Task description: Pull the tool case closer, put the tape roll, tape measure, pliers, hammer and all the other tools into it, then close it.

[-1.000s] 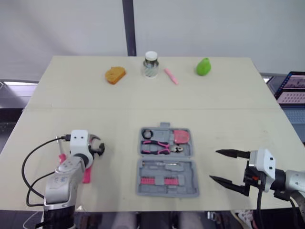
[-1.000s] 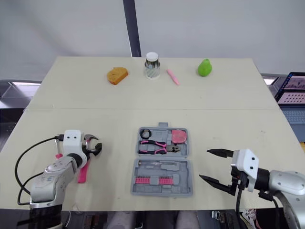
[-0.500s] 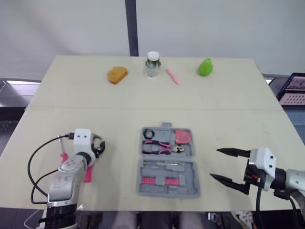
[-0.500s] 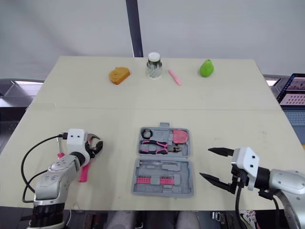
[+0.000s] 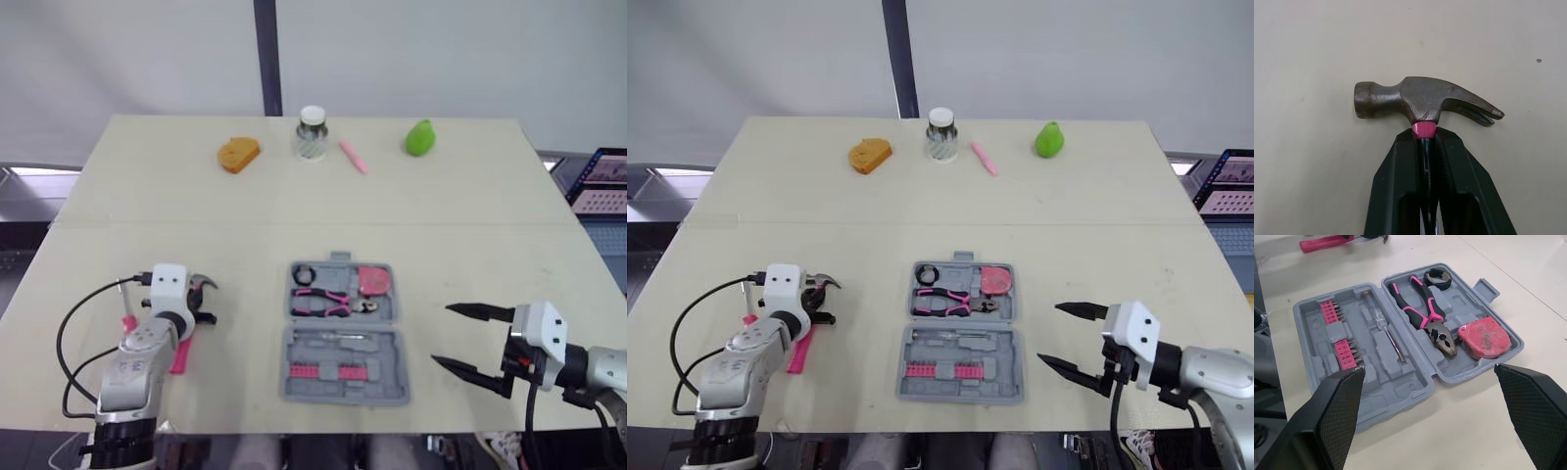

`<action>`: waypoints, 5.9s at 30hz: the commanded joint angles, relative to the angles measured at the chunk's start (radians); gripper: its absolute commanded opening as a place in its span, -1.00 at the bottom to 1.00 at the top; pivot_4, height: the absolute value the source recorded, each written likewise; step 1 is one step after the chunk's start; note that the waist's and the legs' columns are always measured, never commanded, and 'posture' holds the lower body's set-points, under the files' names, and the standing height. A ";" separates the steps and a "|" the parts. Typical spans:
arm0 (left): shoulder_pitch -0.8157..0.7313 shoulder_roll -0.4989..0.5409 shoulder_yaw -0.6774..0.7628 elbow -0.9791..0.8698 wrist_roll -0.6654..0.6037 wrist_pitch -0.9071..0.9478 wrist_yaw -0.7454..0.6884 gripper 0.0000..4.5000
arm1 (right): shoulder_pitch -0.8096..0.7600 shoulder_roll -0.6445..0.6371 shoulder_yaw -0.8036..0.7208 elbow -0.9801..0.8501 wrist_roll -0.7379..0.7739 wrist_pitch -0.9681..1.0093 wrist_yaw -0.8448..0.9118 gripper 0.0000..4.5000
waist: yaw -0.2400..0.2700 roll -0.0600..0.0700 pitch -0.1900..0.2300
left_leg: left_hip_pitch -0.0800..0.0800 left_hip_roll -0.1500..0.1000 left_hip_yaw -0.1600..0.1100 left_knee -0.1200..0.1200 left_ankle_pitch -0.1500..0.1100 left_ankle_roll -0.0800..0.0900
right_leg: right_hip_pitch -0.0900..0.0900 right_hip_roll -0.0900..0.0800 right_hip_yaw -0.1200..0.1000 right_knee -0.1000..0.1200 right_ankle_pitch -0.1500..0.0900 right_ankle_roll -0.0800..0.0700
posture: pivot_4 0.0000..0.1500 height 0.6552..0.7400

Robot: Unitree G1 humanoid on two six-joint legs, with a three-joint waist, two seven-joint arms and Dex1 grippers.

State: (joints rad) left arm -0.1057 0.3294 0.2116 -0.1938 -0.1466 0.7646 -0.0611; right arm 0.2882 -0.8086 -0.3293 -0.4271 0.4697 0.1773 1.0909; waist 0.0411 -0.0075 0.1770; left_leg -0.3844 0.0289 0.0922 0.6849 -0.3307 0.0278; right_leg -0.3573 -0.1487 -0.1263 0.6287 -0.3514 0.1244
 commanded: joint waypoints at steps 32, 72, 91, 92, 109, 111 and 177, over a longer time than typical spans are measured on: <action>-0.292 0.418 -0.376 -0.290 -0.166 0.114 -0.641 -0.98 | -0.035 0.024 0.020 0.034 -0.029 -0.064 -0.023 1.00 | -0.011 -0.002 0.001 | -0.002 0.000 0.000 0.000 0.000 0.000 | 0.000 0.001 -0.001 0.001 0.000 0.000 | 1.00 -0.06; -0.718 0.098 -0.991 -0.172 0.063 0.159 -0.785 -0.98 | 0.132 -0.090 -0.100 0.129 -0.001 -0.216 0.219 1.00 | 0.010 -0.002 0.001 | -0.004 -0.001 -0.001 0.005 0.001 0.002 | 0.000 0.002 0.000 0.004 0.001 0.001 | 1.00 -0.06; -0.729 -0.044 -1.082 -0.104 0.115 0.303 -0.723 -0.98 | 0.111 -0.092 -0.096 0.128 -0.028 -0.206 0.193 1.00 | 0.012 -0.002 0.001 | -0.005 -0.001 -0.002 0.008 0.000 0.003 | 0.000 0.001 -0.001 0.005 0.001 0.001 | 1.00 -0.06; -0.728 -0.052 -1.083 -0.103 0.111 0.316 -0.721 -0.98 | 0.111 -0.091 -0.095 0.128 -0.029 -0.206 0.192 1.00 | 0.012 -0.002 0.001 | -0.005 -0.001 -0.002 0.008 0.000 0.003 | 0.000 0.001 -0.001 0.005 0.001 0.001 | 1.00 -0.06; -0.736 -0.104 -1.137 -0.020 0.120 0.323 -0.690 -0.98 | 0.135 -0.085 -0.114 0.107 -0.041 -0.206 0.168 1.00 | 0.013 -0.002 0.001 | -0.005 -0.001 -0.003 0.009 0.000 0.003 | 0.001 0.001 -0.001 0.006 0.001 0.001 | 1.00 -0.06; -0.737 -0.112 -1.138 -0.001 0.125 0.307 -0.684 -0.98 | 0.142 -0.083 -0.119 0.101 -0.040 -0.204 0.164 1.00 | 0.013 -0.002 0.001 | -0.005 -0.001 -0.003 0.009 0.000 0.003 | 0.001 0.001 -0.001 0.006 0.001 0.001 | 1.00 -0.06; -0.399 -0.065 -0.526 -0.108 -0.153 -0.123 -0.769 -0.99 | 0.102 -0.073 -0.106 0.123 -0.042 -0.190 0.137 1.00 | 0.011 0.000 0.000 | -0.006 -0.001 -0.004 0.012 0.000 0.004 | 0.001 0.000 -0.002 0.007 0.001 0.001 | 1.00 -0.06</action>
State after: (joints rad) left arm -0.5206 0.2716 -0.3626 -0.2829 -0.2644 0.7645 -0.7979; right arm 0.3941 -0.8904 -0.4343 -0.3065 0.4198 -0.0013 1.2294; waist 0.0522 -0.0078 0.1775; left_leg -0.3902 0.0277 0.0880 0.6965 -0.3311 0.0316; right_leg -0.3558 -0.1485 -0.1289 0.6357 -0.3508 0.1255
